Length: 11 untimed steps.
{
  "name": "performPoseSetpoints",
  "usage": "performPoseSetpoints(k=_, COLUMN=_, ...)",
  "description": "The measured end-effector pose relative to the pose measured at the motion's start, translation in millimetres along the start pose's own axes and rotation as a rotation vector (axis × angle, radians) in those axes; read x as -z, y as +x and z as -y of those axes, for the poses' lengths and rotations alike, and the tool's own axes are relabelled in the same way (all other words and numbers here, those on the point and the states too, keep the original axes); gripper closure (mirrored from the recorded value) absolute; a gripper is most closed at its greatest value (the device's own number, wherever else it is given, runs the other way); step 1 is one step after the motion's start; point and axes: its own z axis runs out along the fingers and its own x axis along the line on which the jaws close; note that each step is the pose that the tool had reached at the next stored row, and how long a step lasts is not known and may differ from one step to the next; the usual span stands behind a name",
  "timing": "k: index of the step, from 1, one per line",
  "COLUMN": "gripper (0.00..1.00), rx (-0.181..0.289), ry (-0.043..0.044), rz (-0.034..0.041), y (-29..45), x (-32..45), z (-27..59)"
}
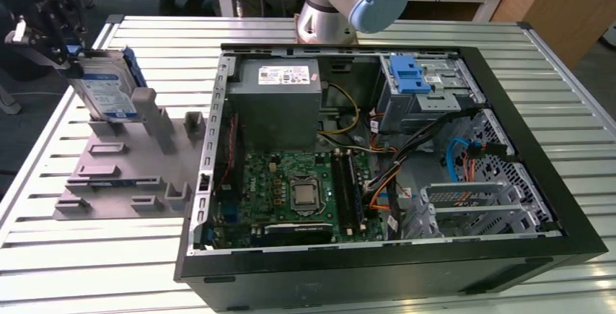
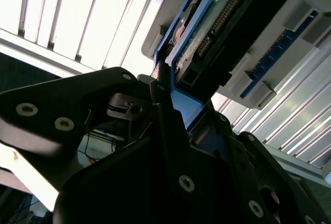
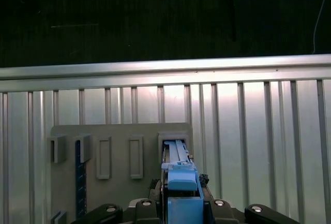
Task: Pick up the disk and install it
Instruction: 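Pick up the disk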
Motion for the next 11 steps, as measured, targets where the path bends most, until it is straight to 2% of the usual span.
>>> performPoseSetpoints(k=11, gripper=0.63, rx=0.000, ry=0.0003, rz=0.0002, y=0.1, x=6.7, z=-0.2)
